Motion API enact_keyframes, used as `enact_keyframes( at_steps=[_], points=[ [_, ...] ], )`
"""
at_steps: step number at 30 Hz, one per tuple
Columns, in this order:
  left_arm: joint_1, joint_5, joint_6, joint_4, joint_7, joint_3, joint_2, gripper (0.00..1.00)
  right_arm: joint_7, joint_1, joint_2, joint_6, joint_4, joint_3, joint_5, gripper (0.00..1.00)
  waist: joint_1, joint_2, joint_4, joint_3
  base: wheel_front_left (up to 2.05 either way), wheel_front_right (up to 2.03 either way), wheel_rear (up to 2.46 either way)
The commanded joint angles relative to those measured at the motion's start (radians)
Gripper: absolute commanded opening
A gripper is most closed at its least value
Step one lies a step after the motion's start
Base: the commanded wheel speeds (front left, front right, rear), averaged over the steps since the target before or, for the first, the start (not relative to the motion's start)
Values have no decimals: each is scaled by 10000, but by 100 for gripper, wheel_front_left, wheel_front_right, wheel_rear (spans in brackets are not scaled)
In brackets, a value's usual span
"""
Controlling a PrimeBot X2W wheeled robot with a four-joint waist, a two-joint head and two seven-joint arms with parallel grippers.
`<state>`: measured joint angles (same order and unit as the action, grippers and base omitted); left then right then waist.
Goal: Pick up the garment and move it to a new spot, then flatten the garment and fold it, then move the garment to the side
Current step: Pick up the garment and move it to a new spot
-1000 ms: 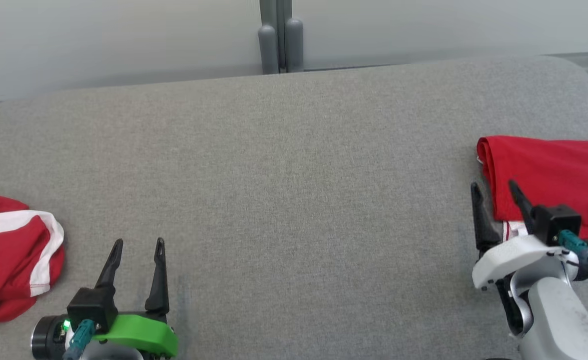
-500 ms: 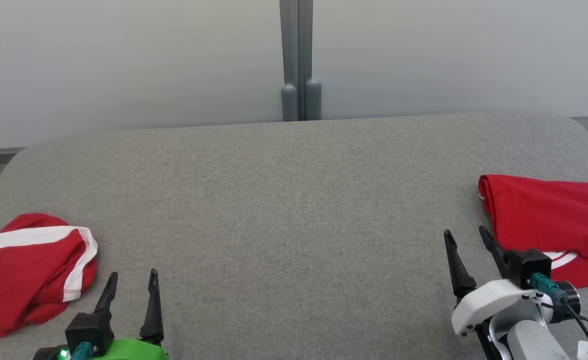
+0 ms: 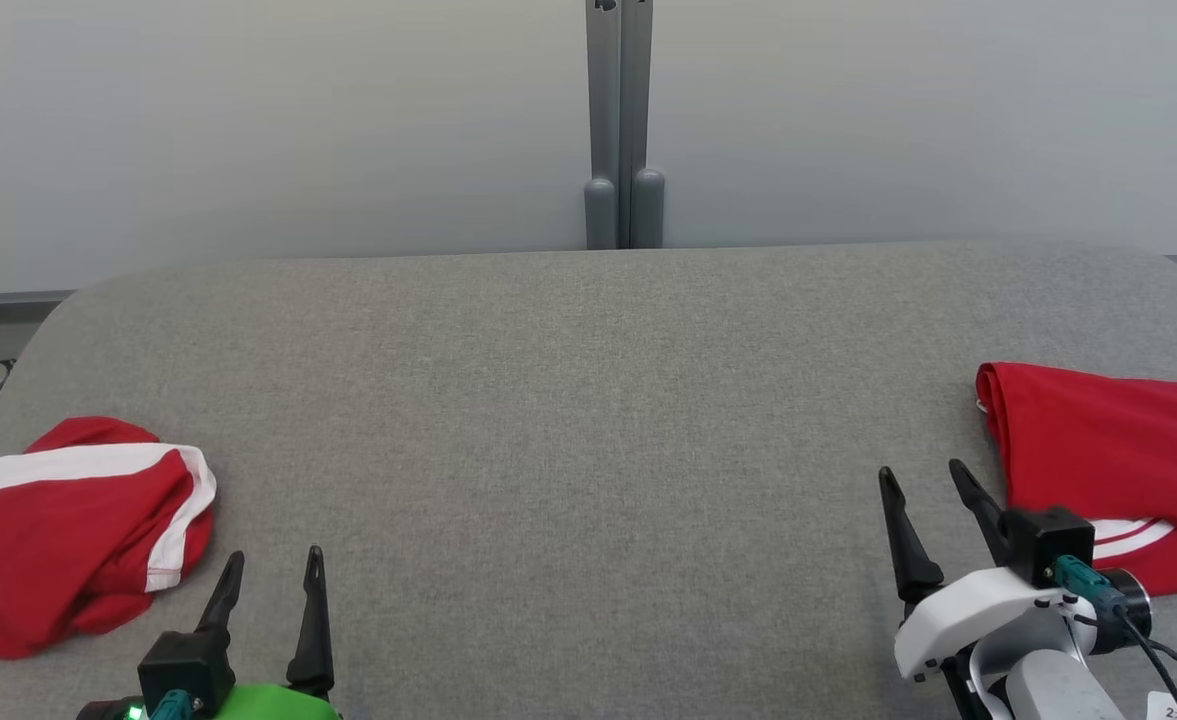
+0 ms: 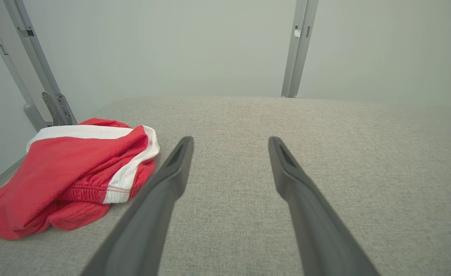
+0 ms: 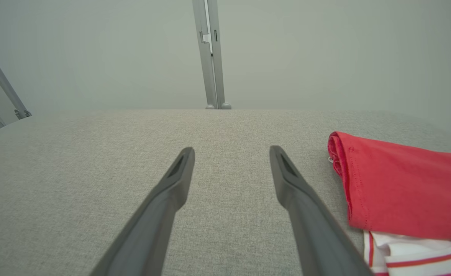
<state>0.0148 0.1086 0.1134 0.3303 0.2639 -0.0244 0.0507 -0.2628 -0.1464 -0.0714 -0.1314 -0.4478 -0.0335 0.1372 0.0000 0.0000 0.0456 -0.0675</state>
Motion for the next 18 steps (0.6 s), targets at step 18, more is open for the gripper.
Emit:
enact_keyframes(
  at_steps=[18],
  points=[
    [279,-98,-138,468,-4,-502,19,100,-26,-190,96,15,-79,-833,357,100,0,0,3573,344,0,0,0]
  ],
)
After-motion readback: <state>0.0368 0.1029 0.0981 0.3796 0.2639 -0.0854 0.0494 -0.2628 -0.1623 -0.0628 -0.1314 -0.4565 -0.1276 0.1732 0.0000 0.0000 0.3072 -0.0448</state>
